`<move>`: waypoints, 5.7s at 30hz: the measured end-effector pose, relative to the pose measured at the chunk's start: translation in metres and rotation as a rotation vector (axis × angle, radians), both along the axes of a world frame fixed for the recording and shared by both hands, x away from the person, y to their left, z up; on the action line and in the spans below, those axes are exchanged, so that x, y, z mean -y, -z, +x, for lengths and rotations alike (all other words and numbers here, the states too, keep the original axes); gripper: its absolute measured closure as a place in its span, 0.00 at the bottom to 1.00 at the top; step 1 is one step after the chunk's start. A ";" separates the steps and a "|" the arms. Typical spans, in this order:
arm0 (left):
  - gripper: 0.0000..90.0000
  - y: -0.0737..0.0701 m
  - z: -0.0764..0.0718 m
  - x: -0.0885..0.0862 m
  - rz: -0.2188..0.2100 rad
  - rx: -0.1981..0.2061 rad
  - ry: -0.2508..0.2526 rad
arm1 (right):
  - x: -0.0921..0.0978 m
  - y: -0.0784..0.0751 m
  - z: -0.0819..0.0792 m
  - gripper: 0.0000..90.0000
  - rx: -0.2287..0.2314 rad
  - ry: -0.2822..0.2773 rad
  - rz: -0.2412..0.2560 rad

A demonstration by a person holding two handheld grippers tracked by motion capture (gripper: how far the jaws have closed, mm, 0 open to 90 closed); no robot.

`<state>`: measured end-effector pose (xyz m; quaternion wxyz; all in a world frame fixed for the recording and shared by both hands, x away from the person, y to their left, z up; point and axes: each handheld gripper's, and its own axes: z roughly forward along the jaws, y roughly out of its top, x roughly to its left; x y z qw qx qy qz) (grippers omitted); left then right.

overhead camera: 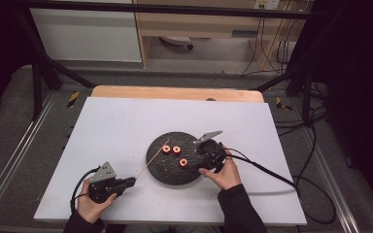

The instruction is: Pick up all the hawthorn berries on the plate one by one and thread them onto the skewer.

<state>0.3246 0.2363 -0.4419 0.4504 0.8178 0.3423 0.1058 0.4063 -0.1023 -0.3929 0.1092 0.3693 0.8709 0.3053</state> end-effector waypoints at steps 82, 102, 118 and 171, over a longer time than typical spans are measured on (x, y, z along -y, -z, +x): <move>0.98 0.000 -0.003 0.002 0.020 0.027 -0.014 | -0.004 -0.002 0.004 0.69 -0.040 0.145 0.300; 0.98 0.000 -0.004 0.003 0.010 0.032 -0.025 | -0.005 0.025 -0.020 0.69 0.100 0.276 0.646; 0.98 0.001 -0.005 0.011 -0.010 0.051 -0.040 | -0.012 0.028 -0.021 0.69 0.178 0.359 0.810; 0.98 0.002 -0.010 0.042 -0.070 0.099 -0.060 | -0.016 0.025 -0.003 0.69 0.238 0.427 1.096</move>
